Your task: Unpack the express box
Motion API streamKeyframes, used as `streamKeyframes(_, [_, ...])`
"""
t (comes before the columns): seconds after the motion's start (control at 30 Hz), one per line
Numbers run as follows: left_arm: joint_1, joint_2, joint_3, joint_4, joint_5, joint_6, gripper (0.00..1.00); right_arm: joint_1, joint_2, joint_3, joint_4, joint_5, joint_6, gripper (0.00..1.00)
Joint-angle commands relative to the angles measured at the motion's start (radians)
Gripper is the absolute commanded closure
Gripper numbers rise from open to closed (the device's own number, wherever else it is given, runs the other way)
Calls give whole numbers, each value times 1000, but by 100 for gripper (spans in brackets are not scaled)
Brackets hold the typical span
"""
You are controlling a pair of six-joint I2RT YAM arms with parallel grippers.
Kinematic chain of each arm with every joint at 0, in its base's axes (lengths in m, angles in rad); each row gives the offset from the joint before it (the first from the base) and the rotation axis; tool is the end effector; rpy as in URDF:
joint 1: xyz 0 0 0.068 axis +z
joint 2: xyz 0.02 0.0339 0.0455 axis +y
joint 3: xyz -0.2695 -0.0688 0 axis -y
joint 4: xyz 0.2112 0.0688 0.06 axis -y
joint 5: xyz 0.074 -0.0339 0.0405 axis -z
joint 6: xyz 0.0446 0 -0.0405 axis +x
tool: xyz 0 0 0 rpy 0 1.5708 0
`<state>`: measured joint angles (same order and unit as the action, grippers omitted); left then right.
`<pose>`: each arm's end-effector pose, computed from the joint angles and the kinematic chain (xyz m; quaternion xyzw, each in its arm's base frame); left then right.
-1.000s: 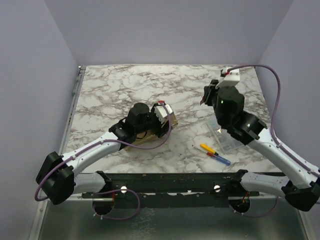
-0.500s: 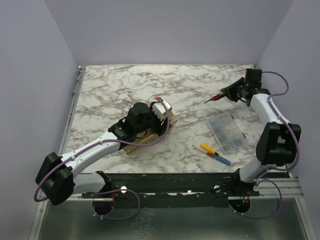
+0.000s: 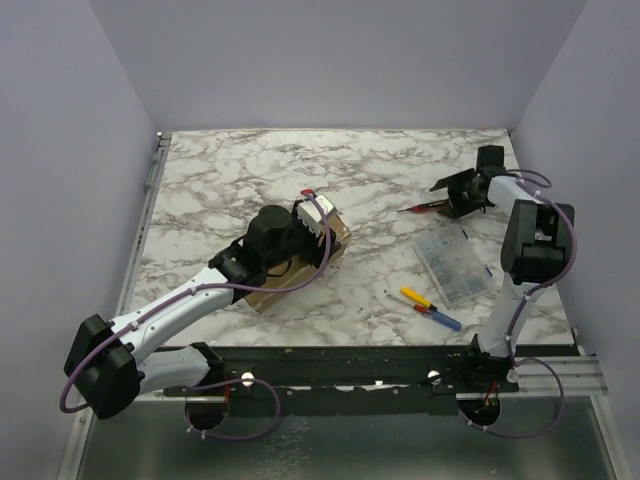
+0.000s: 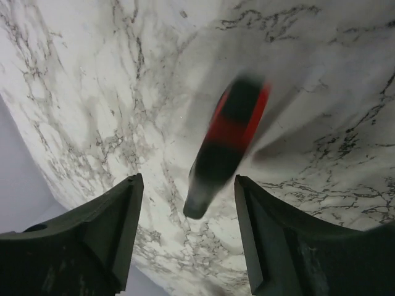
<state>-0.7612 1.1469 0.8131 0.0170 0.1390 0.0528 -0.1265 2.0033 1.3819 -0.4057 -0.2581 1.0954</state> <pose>0.1700 -0.1705 0.3098 0.3572 0.7257 -0.2557 0.5295 0.3984 -0.0392 0.1838 0.5197 0.8023 0.2337 0.1779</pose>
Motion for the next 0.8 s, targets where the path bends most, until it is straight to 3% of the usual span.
streamKeyframes(0.0, [1, -16, 69, 42, -120, -184, 100, -9, 15, 59, -41, 32, -66, 31])
streamKeyframes(0.23, [47, 10, 173, -42, -185, -595, 100, -6, -104, 14, -45, 94, -358, 29])
streamKeyframes(0.33, [46, 20, 160, -42, -244, -645, 100, 25, -245, -53, -20, 134, -486, 16])
streamKeyframes(0.5, [54, 68, 146, -39, -291, -704, 100, 257, -463, -175, 23, 57, -603, 15])
streamKeyframes(0.6, [90, 110, 123, 23, -190, -844, 100, 417, -537, -250, 28, -31, -595, 15])
streamKeyframes(0.77, [200, 198, -43, 375, 70, -1084, 100, 539, -694, -440, 89, -61, -536, 15])
